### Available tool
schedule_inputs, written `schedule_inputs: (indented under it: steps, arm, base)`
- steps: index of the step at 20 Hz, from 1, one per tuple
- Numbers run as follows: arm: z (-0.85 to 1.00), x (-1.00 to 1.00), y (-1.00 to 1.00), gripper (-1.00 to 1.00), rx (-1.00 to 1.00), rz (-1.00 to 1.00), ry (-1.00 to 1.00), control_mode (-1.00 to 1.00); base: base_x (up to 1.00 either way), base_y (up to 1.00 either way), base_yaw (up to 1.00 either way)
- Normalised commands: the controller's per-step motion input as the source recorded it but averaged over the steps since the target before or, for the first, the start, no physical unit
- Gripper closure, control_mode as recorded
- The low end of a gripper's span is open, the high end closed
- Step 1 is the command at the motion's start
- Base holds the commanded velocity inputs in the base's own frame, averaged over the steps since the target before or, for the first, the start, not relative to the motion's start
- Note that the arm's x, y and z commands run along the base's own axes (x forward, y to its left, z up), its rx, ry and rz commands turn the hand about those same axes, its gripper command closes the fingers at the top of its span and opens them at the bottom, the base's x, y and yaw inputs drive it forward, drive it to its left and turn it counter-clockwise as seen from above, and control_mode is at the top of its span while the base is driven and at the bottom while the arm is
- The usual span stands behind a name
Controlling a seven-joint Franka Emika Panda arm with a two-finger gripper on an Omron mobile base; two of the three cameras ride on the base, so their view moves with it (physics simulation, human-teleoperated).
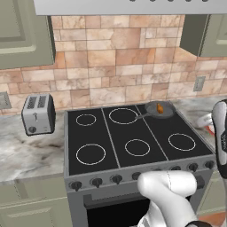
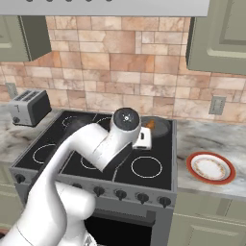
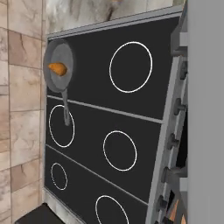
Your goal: Pick the croissant and place it on the pan. Then turn on the stove to warm the croissant.
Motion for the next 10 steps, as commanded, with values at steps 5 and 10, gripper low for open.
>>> schedule_inputs:
  steps: [5,10]
  arm:
    - [0.0,-0.52,-0.02,-1.0,0.0,0.22,-0.23,-1.0]
    - [-0.04,-0.39,0.0,-1.0,0.0,0.13,-0.26,-1.0]
  base:
    - [0.0,0.0,0.0]
    - [0.0,0.0,0.0]
